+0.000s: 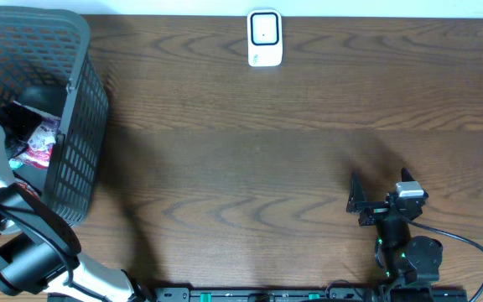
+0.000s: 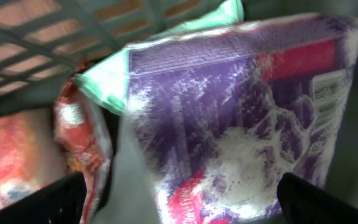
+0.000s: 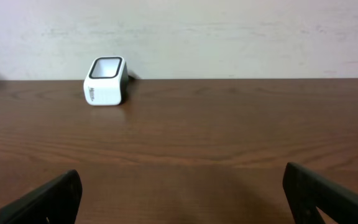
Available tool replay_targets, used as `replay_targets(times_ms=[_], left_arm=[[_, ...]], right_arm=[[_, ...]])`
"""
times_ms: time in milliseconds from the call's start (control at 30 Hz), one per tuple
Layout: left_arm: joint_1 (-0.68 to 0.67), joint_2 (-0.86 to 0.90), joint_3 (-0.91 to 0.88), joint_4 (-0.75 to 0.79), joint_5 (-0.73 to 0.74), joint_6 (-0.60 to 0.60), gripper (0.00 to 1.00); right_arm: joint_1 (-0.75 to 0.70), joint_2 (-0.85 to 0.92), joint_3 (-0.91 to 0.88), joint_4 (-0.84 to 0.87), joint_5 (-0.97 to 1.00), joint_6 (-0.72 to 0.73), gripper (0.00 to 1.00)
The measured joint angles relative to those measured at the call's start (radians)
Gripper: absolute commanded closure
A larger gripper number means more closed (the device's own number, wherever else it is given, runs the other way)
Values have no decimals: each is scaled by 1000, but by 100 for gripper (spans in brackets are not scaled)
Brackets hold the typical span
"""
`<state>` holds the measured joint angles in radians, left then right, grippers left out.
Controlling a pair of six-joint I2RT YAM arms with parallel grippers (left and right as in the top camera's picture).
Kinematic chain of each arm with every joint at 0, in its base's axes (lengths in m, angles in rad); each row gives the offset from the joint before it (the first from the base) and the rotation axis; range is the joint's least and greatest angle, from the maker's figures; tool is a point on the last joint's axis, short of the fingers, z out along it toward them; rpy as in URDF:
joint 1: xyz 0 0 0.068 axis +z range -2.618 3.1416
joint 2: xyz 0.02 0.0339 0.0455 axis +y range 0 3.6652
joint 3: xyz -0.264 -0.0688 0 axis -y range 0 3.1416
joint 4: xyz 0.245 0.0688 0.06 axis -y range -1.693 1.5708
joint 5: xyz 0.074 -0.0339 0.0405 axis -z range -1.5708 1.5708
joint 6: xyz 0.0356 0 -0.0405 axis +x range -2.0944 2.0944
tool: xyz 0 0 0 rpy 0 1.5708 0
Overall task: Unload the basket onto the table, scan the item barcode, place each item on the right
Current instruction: 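Reach the left gripper into the basket and grasp the purple package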
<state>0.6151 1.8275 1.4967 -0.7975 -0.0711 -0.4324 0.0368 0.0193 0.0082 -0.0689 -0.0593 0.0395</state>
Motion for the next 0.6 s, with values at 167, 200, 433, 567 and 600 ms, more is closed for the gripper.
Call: replay_targets(times_ms=[167, 200, 433, 567, 600], left_arm=[[0, 0, -90, 137, 80, 34, 0], [0, 0, -109, 160, 89, 37, 0], [0, 55, -158, 220, 111, 47, 62], [0, 62, -157, 245, 121, 74, 93], [0, 59, -155, 246, 123, 80, 93]], right_arm=[[0, 0, 0, 0, 0, 0, 1], [0, 0, 0, 0, 0, 0, 1], [0, 0, 0, 0, 0, 0, 1], [0, 0, 0, 0, 0, 0, 1], [0, 0, 0, 0, 0, 0, 1]])
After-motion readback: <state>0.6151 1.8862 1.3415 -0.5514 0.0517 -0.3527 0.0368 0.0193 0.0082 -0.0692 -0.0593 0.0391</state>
